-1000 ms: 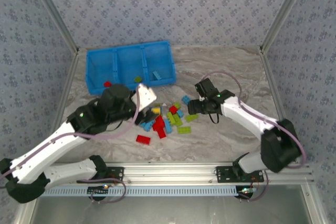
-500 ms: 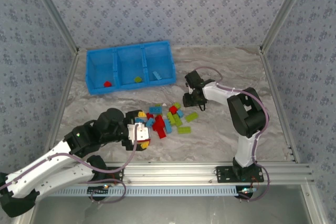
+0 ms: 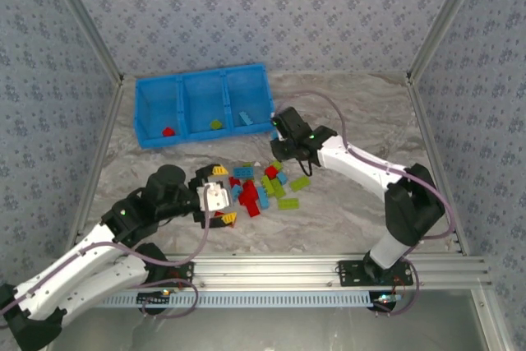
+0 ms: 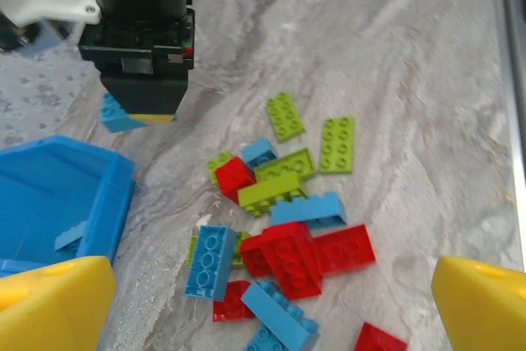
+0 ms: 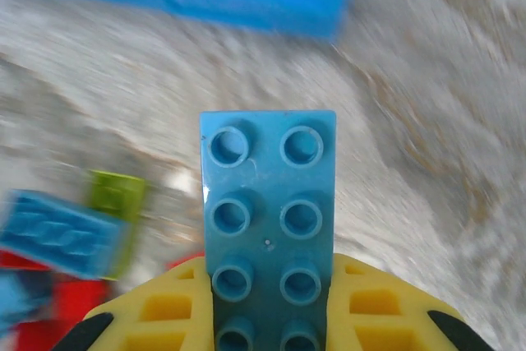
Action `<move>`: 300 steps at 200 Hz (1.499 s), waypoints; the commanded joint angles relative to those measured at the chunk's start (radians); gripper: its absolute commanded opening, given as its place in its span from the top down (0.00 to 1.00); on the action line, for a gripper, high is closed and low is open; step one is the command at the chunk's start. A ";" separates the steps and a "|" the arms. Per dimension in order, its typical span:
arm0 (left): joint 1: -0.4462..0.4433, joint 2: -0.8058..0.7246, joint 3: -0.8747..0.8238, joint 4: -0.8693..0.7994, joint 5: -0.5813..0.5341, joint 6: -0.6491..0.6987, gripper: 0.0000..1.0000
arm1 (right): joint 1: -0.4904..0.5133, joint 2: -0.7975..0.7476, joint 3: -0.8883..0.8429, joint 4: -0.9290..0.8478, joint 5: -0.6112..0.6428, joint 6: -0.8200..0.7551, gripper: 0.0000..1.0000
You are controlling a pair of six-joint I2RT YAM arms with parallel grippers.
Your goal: Sort the legos into containers by color
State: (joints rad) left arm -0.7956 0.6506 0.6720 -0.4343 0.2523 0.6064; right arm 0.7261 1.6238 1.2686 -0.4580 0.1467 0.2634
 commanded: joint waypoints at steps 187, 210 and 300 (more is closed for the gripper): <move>0.081 -0.033 -0.069 0.239 -0.039 -0.097 0.01 | -0.083 0.566 0.740 0.020 -0.023 -0.094 0.46; 0.082 -0.022 -0.067 0.253 -0.059 -0.128 0.01 | -0.078 0.382 0.583 0.034 -0.054 -0.087 0.46; 0.078 0.332 0.364 -0.161 -0.546 -1.053 0.01 | -0.024 -0.473 -0.097 -0.243 -0.103 0.018 0.26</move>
State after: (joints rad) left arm -0.7200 0.8822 0.9131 -0.3645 -0.1169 -0.0353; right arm 0.6651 1.2407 1.3308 -0.5026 0.0544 0.2256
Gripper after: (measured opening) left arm 0.993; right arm 0.728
